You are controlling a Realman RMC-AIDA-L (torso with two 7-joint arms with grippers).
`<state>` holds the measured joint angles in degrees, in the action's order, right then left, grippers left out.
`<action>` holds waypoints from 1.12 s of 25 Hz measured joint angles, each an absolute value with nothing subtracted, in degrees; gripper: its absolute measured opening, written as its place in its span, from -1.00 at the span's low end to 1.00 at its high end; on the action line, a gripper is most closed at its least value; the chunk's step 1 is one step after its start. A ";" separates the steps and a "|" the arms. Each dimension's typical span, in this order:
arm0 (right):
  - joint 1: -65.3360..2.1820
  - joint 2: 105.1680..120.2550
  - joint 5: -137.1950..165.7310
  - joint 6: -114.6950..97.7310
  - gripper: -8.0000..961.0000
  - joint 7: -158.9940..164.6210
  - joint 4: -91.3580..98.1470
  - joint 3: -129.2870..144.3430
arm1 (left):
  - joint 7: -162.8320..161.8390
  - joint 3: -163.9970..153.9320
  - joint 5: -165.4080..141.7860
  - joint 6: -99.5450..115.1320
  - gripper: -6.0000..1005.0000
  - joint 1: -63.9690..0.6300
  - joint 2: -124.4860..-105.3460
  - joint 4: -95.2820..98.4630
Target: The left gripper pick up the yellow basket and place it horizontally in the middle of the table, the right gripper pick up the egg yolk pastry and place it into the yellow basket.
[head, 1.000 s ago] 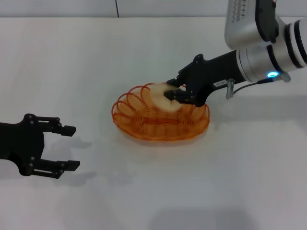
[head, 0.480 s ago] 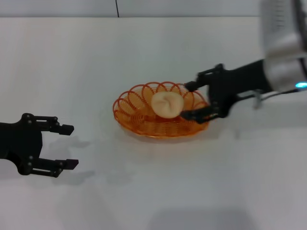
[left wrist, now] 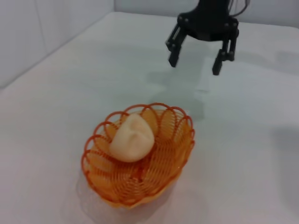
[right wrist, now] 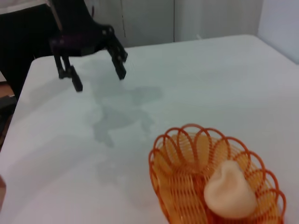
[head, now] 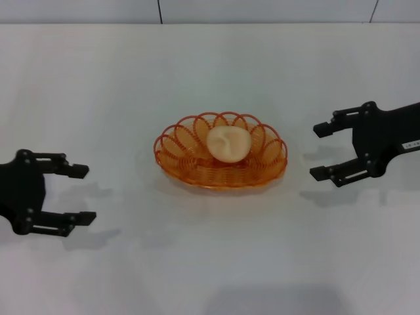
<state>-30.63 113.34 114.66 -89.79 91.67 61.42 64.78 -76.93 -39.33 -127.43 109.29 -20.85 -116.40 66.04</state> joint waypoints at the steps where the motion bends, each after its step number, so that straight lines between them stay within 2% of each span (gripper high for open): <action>1: -30.52 113.30 114.84 -89.79 0.67 91.62 61.11 64.76 | -76.42 -38.96 -127.27 109.26 0.54 -20.54 -116.51 66.15; 15: -29.49 114.60 116.12 -89.31 0.67 89.12 58.47 64.38 | -72.26 -36.37 -124.23 109.08 0.54 -17.63 -117.56 65.79; 28: -29.93 114.40 116.40 -91.72 0.67 88.34 57.69 64.33 | -73.51 -36.58 -123.32 109.58 0.54 -19.65 -117.01 62.38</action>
<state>-29.93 114.40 116.40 -91.72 88.34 57.69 64.33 -73.51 -36.58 -123.32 109.58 -19.65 -117.01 62.38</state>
